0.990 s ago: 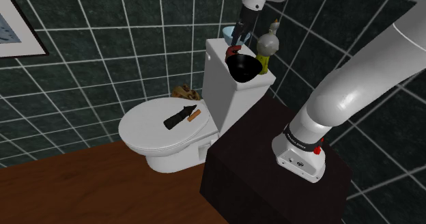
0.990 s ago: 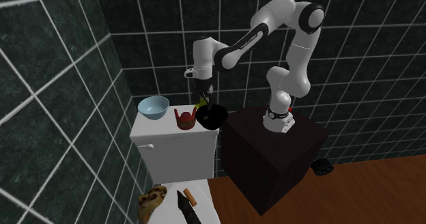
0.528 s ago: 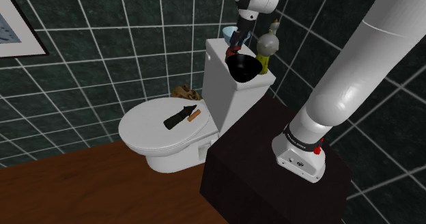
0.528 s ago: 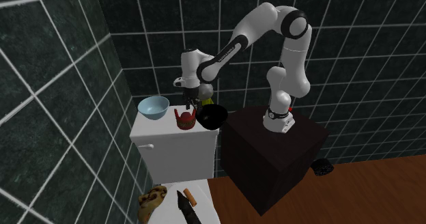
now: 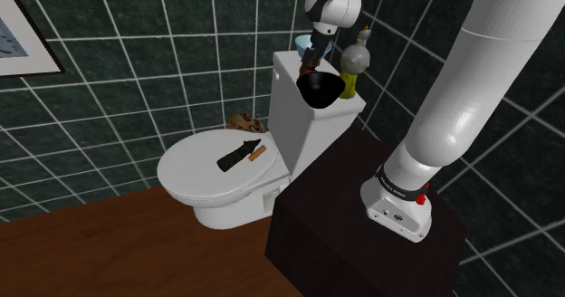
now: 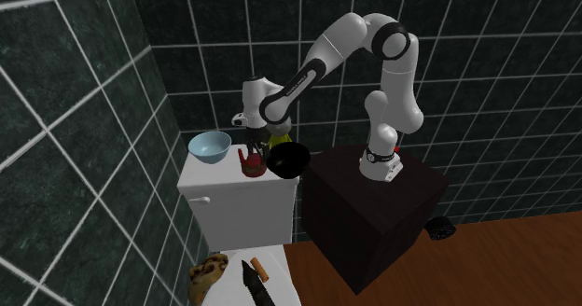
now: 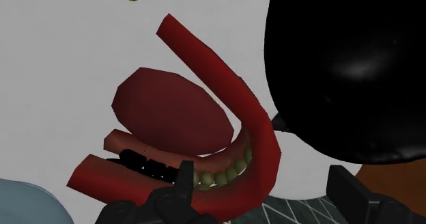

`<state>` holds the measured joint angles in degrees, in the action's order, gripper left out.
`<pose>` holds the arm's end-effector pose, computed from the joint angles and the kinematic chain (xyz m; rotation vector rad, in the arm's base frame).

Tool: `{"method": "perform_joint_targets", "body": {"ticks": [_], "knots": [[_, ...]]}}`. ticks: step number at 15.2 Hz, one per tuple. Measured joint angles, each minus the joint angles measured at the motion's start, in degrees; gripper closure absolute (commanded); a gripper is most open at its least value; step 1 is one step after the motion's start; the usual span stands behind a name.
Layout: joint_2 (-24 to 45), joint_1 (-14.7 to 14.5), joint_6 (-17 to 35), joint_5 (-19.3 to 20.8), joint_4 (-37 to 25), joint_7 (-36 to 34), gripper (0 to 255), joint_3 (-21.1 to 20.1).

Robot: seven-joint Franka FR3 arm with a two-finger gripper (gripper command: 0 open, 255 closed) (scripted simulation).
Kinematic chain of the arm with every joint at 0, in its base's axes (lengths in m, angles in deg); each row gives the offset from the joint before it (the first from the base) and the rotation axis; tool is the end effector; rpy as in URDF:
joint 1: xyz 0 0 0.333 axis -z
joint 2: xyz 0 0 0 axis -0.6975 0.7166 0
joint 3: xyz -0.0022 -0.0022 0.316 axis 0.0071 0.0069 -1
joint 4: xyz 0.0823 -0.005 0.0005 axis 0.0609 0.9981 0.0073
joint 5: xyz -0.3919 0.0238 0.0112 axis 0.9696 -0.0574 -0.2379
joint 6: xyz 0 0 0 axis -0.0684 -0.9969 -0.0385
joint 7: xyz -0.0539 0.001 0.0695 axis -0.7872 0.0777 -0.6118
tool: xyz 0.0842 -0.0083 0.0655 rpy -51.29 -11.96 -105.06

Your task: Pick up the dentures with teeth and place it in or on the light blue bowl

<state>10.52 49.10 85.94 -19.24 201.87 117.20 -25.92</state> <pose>0.4962 -0.2449 0.3134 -3.0399 -0.1664 -0.1849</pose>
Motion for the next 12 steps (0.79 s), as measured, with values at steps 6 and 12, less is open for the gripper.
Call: {"method": "perform_joint_targets", "body": {"ticks": [6, 12], "knots": [[1.6, 0.2, 1.2, -1.0, 0.5, 0.8, 0, -0.4], [1.8, 0.2, 1.0, -1.1, 0.8, 0.8, 255, -0.5]]}}
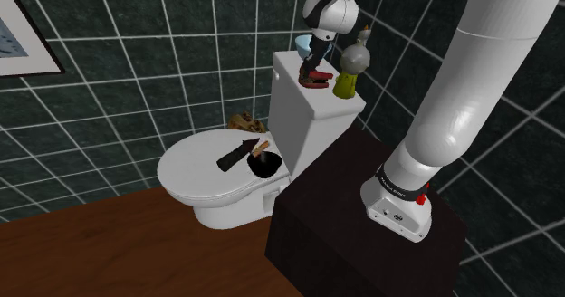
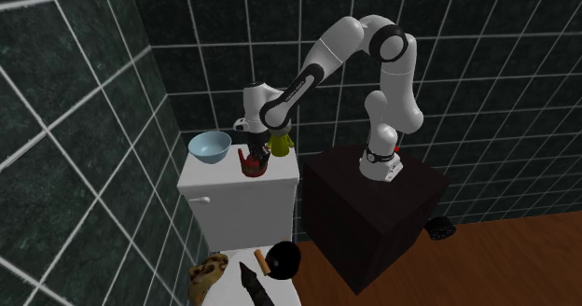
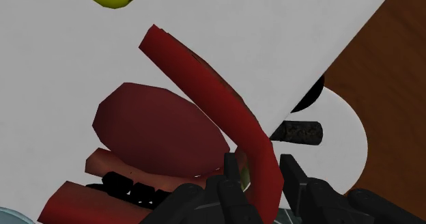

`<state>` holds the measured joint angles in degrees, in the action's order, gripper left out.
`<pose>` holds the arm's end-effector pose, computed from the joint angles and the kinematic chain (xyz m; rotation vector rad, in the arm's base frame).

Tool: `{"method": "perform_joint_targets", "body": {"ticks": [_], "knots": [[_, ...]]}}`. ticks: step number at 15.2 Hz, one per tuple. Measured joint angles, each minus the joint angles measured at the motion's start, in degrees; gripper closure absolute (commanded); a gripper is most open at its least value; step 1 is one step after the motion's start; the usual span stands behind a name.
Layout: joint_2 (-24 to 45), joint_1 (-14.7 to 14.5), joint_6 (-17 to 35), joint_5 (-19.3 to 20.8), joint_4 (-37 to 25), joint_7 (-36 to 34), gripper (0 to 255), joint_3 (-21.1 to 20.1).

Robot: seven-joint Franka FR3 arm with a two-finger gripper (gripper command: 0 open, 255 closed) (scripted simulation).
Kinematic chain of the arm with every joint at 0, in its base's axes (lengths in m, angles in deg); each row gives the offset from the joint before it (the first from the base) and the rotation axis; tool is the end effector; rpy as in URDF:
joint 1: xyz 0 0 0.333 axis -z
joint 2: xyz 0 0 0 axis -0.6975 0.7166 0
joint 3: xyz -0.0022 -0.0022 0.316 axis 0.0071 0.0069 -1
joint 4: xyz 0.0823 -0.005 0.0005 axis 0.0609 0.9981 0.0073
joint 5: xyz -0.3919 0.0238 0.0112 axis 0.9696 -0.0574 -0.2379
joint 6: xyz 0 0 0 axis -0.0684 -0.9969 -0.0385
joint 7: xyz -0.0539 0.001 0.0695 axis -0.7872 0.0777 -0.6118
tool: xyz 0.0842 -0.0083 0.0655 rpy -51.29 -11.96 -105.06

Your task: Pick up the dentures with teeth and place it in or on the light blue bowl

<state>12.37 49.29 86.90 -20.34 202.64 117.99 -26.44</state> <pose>0.4938 -0.2416 0.2924 -3.0306 -0.1663 -0.1500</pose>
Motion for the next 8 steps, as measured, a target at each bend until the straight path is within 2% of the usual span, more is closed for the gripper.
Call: {"method": "perform_joint_targets", "body": {"ticks": [8], "knots": [[-0.4, -0.1, -0.3, 0.3, 0.1, -0.2, 255, 0.1]]}}
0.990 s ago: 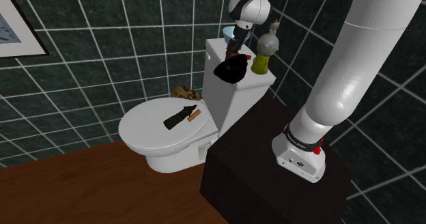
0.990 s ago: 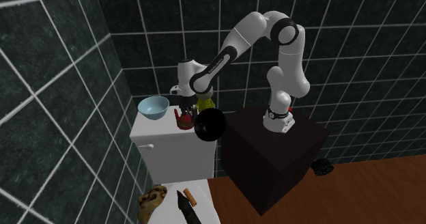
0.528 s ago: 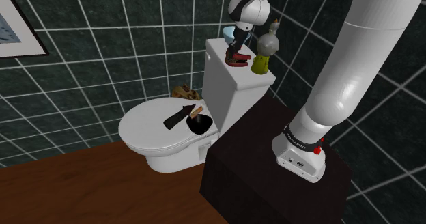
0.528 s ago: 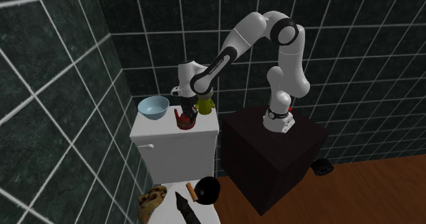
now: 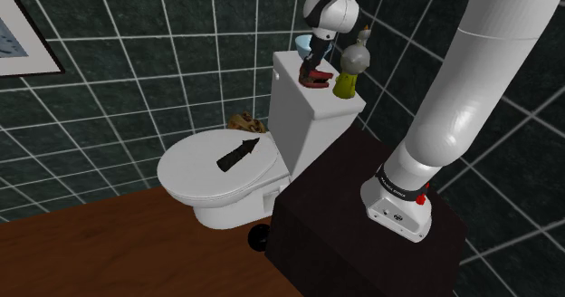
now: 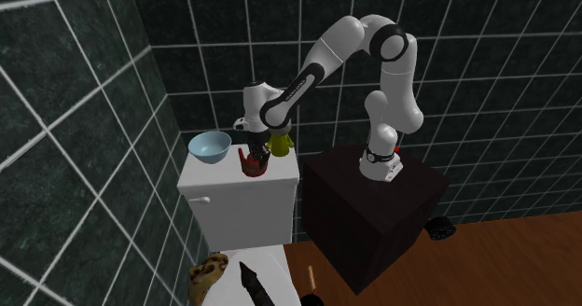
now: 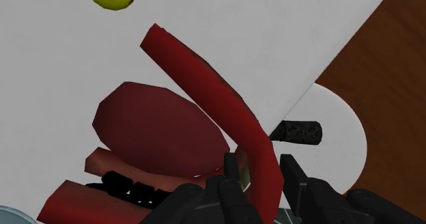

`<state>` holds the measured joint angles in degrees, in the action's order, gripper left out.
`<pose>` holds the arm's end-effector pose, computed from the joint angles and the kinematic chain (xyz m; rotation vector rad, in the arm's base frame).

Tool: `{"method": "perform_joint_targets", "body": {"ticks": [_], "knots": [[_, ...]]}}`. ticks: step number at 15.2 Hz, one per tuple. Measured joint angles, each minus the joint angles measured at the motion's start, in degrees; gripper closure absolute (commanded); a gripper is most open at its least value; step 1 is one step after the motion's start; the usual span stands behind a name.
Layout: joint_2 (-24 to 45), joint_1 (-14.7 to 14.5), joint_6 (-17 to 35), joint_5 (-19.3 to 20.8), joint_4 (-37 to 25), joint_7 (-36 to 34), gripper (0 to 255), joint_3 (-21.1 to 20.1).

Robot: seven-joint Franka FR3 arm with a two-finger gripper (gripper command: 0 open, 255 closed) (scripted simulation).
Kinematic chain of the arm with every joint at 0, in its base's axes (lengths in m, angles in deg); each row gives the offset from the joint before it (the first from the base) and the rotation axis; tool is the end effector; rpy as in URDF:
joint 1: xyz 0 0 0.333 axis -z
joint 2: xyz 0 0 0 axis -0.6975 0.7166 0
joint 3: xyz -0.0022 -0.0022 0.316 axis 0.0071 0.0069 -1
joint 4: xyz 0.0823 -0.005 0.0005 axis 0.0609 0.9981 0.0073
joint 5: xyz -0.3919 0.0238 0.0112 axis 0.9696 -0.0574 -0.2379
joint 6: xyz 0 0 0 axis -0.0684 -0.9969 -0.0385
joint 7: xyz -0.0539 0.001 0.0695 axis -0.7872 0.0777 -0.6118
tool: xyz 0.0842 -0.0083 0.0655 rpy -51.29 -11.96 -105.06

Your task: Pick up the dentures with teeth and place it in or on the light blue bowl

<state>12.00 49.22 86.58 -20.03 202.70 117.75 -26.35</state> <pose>0.4932 -0.2413 0.2949 -3.0302 -0.1666 -0.1483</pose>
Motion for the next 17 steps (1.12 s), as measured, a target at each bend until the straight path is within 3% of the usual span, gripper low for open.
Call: {"method": "perform_joint_targets", "body": {"ticks": [17], "knots": [[-8.1, -0.8, -10.9, 6.6, -4.1, -5.7, 255, 1.4]]}}
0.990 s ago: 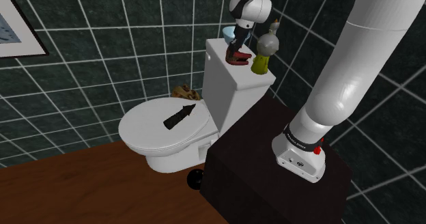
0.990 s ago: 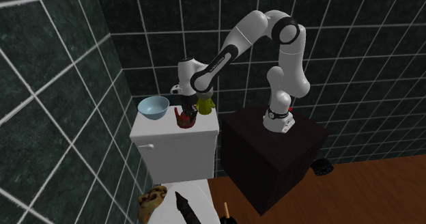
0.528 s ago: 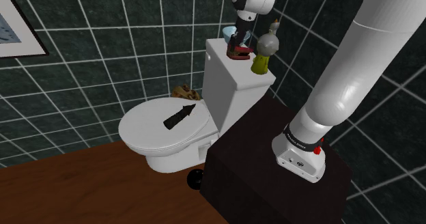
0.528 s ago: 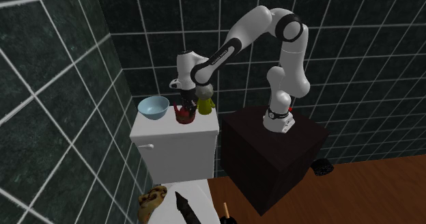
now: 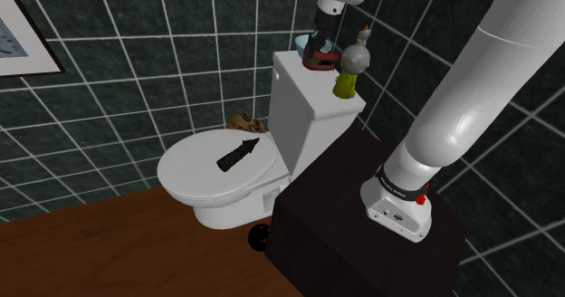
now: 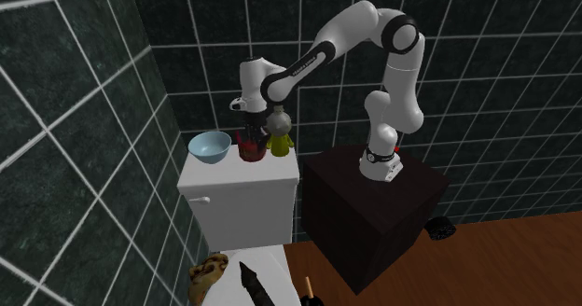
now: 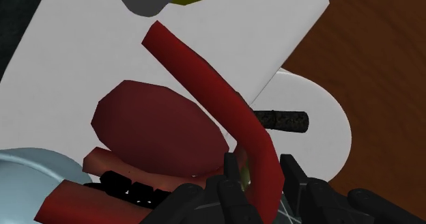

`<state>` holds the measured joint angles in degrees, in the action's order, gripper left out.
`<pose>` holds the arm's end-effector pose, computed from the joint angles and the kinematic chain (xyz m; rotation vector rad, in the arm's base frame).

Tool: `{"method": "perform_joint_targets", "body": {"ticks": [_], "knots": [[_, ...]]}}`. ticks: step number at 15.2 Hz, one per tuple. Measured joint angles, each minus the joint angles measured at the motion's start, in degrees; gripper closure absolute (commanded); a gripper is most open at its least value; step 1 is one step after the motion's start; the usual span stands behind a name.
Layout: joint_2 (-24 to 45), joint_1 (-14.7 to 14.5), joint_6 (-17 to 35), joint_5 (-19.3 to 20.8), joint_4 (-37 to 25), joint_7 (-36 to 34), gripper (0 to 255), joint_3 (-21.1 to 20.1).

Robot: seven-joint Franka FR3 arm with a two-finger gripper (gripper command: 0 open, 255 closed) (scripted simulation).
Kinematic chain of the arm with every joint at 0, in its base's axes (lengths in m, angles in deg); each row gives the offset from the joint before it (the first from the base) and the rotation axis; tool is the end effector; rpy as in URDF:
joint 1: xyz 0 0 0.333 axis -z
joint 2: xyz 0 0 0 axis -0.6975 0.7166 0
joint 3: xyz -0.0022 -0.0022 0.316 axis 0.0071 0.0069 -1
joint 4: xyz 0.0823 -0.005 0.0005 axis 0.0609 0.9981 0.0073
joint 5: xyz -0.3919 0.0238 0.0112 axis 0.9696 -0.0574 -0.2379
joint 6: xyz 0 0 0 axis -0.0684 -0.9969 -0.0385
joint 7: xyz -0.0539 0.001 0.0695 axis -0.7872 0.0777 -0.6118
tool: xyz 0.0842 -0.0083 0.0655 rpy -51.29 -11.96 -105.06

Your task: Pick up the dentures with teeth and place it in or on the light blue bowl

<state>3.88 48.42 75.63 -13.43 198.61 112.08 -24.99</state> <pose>0.4937 -0.2419 0.3818 -3.0301 -0.1662 -0.1486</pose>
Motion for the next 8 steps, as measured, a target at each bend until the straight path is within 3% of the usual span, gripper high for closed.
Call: {"method": "perform_joint_targets", "body": {"ticks": [8], "knots": [[-2.9, -0.1, -5.7, 2.1, -3.2, -2.0, 255, 0.1]]}}
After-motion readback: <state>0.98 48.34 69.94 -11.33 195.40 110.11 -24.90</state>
